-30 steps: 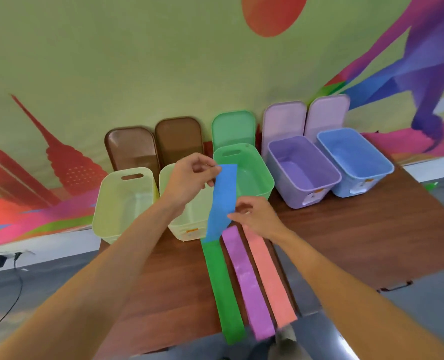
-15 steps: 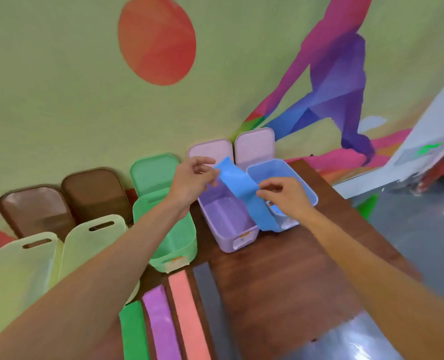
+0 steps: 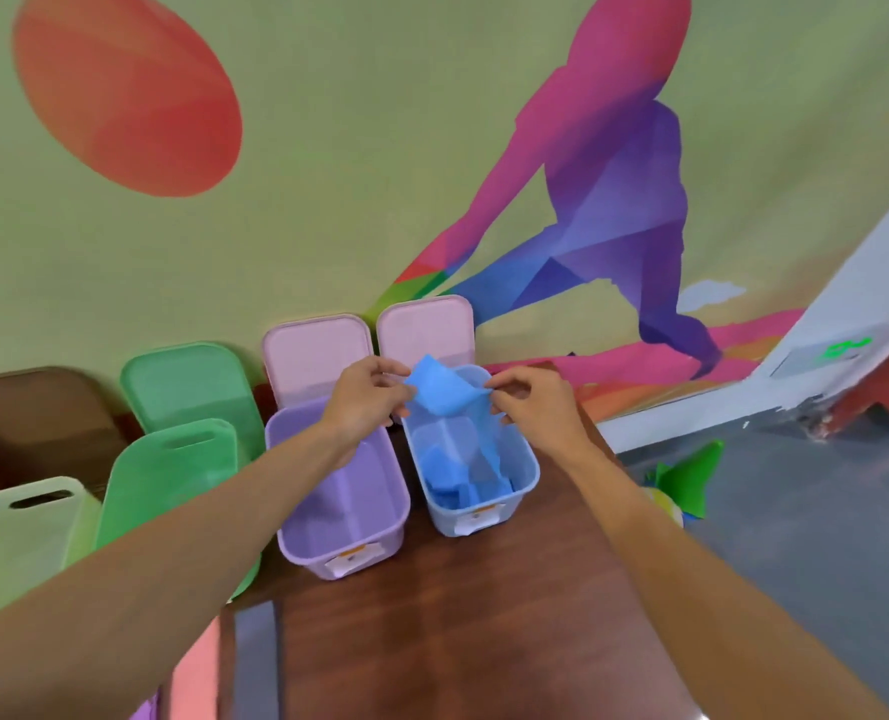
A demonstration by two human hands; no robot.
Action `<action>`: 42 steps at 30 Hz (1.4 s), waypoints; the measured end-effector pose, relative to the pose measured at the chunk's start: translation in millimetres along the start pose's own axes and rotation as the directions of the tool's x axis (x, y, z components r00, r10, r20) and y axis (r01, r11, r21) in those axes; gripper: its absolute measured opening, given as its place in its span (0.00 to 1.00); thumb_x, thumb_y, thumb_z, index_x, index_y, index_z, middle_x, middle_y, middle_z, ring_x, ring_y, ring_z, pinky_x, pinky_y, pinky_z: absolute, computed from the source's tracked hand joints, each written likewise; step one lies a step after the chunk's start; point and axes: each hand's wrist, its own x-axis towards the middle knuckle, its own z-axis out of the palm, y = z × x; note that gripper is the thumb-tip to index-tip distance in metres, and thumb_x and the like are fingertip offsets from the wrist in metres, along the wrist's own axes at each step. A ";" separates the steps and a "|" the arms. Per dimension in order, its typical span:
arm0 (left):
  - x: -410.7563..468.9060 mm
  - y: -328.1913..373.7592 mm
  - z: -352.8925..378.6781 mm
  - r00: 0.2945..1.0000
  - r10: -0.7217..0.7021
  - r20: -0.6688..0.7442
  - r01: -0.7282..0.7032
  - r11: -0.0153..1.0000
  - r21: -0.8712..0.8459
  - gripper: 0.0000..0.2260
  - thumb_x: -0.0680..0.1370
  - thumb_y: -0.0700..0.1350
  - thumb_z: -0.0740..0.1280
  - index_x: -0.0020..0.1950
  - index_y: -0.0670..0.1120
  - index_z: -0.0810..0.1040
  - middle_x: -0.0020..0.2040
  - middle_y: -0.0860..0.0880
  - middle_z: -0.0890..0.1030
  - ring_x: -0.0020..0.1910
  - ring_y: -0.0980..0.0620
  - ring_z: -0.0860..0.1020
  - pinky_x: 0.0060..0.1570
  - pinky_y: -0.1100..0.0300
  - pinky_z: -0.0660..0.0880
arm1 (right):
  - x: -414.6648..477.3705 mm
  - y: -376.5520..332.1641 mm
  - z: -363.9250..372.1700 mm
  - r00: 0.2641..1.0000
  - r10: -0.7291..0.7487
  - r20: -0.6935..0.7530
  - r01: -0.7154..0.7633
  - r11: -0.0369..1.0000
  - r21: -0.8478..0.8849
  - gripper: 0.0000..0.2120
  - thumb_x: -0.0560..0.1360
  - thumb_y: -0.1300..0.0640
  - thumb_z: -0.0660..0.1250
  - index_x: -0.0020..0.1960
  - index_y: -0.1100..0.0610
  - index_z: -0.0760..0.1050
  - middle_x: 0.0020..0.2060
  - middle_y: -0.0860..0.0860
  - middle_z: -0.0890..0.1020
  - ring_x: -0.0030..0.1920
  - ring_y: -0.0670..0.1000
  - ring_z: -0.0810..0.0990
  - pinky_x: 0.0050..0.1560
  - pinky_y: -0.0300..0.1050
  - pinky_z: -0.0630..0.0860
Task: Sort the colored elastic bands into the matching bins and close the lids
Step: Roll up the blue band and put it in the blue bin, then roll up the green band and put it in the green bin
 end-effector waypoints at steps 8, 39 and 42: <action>22.0 -43.5 50.9 0.981 -0.189 0.041 0.188 0.982 0.019 0.07 0.74 0.34 0.69 0.50 0.41 0.75 0.34 0.46 0.78 0.23 0.58 0.76 0.22 0.68 0.68 | -4.9 68.7 15.1 0.936 0.351 -0.005 -0.347 0.926 0.148 0.08 0.73 0.69 0.66 0.44 0.59 0.80 0.41 0.58 0.83 0.37 0.54 0.84 0.43 0.45 0.83; -131.0 -174.4 -206.0 0.977 -0.175 0.125 0.144 0.964 0.223 0.04 0.75 0.40 0.66 0.49 0.45 0.77 0.40 0.47 0.79 0.30 0.60 0.77 0.31 0.72 0.70 | -119.6 -77.9 236.2 0.876 0.213 0.432 -0.132 0.969 -0.208 0.04 0.74 0.59 0.67 0.48 0.56 0.80 0.41 0.52 0.82 0.39 0.49 0.82 0.50 0.49 0.80; -160.3 -198.5 -257.8 0.977 -0.185 0.105 0.162 0.967 0.198 0.04 0.77 0.38 0.65 0.46 0.46 0.78 0.40 0.45 0.80 0.31 0.59 0.77 0.35 0.68 0.72 | -152.4 -101.5 278.8 0.852 0.212 0.479 -0.124 0.970 -0.209 0.06 0.76 0.59 0.67 0.50 0.58 0.79 0.43 0.55 0.83 0.42 0.51 0.82 0.48 0.50 0.80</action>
